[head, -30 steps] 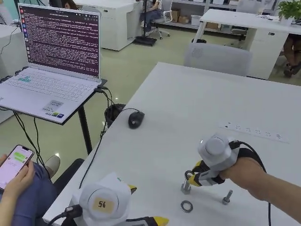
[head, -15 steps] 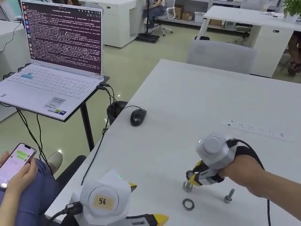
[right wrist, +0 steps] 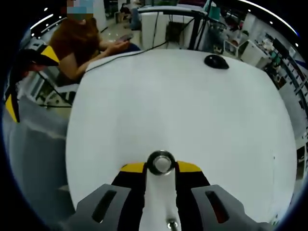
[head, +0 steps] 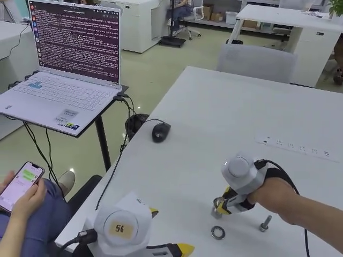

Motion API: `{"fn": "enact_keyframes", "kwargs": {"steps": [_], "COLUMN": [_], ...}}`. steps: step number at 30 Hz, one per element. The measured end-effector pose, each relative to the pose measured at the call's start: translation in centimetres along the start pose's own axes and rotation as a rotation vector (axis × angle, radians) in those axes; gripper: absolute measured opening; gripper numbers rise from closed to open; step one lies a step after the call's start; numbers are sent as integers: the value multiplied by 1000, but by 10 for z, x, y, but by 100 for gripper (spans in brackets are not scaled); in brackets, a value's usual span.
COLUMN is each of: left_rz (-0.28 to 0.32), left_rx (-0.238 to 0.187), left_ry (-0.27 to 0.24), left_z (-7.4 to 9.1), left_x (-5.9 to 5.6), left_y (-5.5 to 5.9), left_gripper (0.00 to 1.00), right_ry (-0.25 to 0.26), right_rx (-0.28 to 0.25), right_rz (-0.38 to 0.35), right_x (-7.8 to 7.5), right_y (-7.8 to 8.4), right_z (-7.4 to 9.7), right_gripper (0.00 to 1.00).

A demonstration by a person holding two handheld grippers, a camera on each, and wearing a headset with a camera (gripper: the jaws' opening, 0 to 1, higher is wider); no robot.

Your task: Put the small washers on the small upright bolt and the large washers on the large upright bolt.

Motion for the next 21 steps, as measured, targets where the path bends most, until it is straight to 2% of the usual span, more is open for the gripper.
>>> {"fn": "enact_keyframes", "kwargs": {"steps": [15, 18, 21], "left_rz": [4, 5, 6], "left_rx": [4, 2, 4], "left_ry": [-4, -5, -9], "left_z": [2, 2, 3], "left_x": [3, 3, 4], "left_y": [3, 3, 4], "left_gripper": [61, 61, 61], "right_ry": [-2, -2, 3], "right_rx": [35, 30, 42], "right_rz": [-94, -104, -86], "right_x": [-3, -7, -2], "right_y": [9, 11, 16], "right_z": [-24, -27, -22], "right_gripper": [24, 24, 24]}}
Point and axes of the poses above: the centre of the closed fingertips' face, and the gripper's own axes: z roughly backward along the fingers, x roughly to its left, y roughly out of its underside, the point moved 8 cm from there along z, roughly backward along the fingers, and after that the axes turned 3 degrees about -y, right-handed, at the moved point
